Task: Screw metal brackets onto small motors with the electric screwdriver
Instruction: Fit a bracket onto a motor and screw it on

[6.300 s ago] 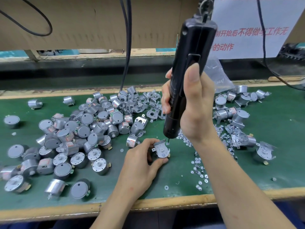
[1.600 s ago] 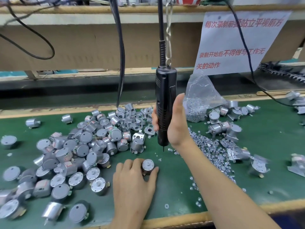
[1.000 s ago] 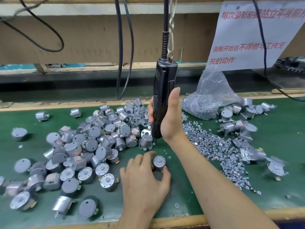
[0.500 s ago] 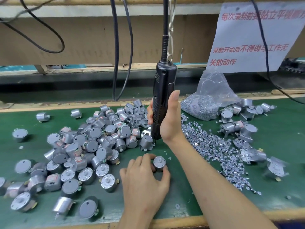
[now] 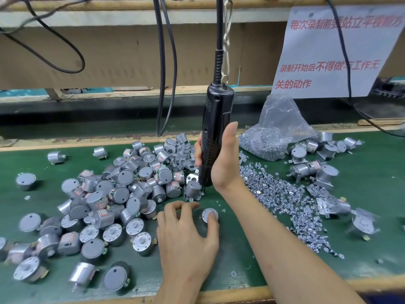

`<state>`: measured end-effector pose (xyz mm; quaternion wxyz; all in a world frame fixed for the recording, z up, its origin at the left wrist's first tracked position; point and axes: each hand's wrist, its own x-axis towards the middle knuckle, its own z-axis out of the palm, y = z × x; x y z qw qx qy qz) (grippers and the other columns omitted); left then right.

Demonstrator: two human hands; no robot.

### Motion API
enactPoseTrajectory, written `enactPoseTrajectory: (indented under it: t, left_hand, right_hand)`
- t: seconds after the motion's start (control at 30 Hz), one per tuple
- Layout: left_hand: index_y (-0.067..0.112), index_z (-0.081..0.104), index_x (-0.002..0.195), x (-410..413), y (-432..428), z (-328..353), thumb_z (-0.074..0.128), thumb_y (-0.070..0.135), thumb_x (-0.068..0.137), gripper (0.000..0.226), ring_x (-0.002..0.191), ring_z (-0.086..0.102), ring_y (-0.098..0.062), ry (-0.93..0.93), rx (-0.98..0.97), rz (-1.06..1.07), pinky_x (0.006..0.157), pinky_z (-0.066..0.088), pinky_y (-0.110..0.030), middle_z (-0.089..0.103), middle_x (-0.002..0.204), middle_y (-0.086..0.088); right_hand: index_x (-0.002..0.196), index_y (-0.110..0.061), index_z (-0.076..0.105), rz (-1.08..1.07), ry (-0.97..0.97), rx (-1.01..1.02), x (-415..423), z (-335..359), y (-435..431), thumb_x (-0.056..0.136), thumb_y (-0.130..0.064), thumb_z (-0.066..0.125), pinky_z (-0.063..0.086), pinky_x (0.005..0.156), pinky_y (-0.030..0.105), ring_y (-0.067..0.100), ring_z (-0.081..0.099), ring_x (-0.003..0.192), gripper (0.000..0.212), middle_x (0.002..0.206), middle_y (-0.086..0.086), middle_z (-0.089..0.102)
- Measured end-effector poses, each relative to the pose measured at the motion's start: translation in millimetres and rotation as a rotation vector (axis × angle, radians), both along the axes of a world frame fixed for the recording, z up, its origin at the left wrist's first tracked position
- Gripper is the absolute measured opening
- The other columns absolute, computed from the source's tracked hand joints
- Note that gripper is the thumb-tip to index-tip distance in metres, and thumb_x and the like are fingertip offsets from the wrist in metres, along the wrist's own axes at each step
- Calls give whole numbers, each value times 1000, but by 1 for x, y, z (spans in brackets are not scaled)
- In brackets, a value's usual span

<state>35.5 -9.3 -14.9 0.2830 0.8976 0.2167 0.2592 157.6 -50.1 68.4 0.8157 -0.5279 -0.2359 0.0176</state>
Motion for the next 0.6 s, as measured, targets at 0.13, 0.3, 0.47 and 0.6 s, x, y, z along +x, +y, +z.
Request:
enactPoseTrajectory:
  t: [0.13,0.3,0.47,0.6]
  left_hand:
    - [23,68,112,1,0,-2,47,57,81,51,107,44,-23,35,26,-9,91,43,-39,52,119,1]
    - [24,67,118,1,0,-2,39,61,82,59,111,41,-24,76,60,-22,95,39,-39,51,125,-1]
    - [23,67,119,1,-1,1,35,62,84,62,112,38,-23,79,45,5,96,35,-37,53,124,-1]
    - [24,65,122,1,0,2,26,59,89,63,110,38,-24,113,71,-16,94,36,-38,55,123,0]
  right_hand:
    - [65,-30,65,-7,3,-5,-1,1,2,72,-95,41,40,47,28,18,47,45,70,57,1,54]
    - [67,-24,61,7,10,7,-3,3,0,71,-95,44,40,47,28,19,45,46,73,57,2,53]
    - [63,-27,61,36,18,-17,-5,6,-9,66,-99,45,37,49,32,21,44,46,74,58,3,52]
    - [61,-28,60,70,39,-82,-5,8,-22,61,-101,45,36,48,31,21,43,47,75,58,4,51]
